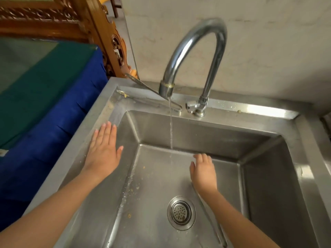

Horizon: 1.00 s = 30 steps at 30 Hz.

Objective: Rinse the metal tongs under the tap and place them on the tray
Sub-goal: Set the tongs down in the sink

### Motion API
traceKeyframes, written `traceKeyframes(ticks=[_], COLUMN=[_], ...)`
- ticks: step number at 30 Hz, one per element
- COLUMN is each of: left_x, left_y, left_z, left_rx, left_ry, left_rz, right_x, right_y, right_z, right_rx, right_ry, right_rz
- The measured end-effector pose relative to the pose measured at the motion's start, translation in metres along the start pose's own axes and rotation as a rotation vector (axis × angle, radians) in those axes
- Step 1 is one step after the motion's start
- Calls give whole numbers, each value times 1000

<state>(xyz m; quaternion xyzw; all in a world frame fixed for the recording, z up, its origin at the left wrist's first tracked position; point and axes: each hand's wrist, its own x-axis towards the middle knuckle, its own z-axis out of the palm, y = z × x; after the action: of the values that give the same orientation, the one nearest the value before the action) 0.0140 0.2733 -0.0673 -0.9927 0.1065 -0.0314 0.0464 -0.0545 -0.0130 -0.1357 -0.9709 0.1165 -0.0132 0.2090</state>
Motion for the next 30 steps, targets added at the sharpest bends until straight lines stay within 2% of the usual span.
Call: traceKeyframes(ticks=[3,7,8,11,18,21,24,30], left_x=[-1,-2,-2,-2,0,0,1,1], left_y=[1,3,4,4,6,7,7,6], left_z=[-7,-15,-16,-16,-22,-24,-23,-13], left_rx=[-23,-49,-57,-72,-79,-81,-74,-60], left_ry=[-16,-36,-41,-52,-92,-118,-115,-50], left_rz=[-8,-22,-20,-25,-35,-39,-38,-37], right_x=[26,56,65,99,181,190,191,191], right_y=[-52,-107,-116,-132,-132,-129,-130,-134], right_z=[-57,-120,-130,-147,-112,-87,-67,-59], right_rx=[85,142,145,132,-219,-254,-278,-240], right_ry=[174,273,257,67,-295,-321,-276,-229], right_rz=[-231,-430,-437,-373,-291,-283,-290,-274])
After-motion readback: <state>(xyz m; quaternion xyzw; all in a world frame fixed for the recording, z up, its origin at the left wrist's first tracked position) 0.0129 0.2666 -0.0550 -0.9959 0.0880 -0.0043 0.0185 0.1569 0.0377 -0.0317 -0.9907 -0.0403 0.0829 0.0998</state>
